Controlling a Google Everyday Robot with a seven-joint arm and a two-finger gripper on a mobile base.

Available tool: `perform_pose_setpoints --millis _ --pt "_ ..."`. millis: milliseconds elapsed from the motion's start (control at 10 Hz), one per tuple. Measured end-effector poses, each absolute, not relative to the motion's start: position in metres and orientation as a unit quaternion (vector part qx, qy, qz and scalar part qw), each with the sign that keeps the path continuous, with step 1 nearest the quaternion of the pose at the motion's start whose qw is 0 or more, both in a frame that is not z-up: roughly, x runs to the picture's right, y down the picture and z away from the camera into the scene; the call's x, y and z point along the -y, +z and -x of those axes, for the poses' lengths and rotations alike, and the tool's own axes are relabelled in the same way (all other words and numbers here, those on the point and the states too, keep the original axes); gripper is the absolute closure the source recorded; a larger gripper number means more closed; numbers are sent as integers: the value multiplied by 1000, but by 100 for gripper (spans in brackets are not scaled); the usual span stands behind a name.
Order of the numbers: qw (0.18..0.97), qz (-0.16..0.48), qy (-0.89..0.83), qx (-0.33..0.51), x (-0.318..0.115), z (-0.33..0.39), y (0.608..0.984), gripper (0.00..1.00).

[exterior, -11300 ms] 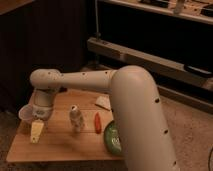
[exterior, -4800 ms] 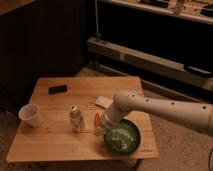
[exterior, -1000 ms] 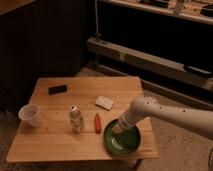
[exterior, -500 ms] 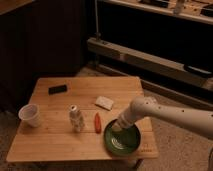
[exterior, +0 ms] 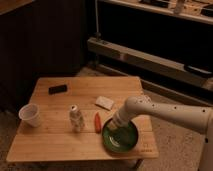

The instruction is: Push the ceramic bowl across the table

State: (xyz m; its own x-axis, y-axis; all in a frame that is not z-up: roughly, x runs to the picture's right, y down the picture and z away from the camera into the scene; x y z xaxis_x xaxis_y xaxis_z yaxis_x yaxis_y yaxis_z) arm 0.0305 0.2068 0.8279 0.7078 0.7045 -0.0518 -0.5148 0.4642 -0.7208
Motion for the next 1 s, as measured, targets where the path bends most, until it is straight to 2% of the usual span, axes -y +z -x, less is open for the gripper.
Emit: perform_pose_setpoints --millis 1000 --pt "847 369 361 130 -202 -31 836 77"
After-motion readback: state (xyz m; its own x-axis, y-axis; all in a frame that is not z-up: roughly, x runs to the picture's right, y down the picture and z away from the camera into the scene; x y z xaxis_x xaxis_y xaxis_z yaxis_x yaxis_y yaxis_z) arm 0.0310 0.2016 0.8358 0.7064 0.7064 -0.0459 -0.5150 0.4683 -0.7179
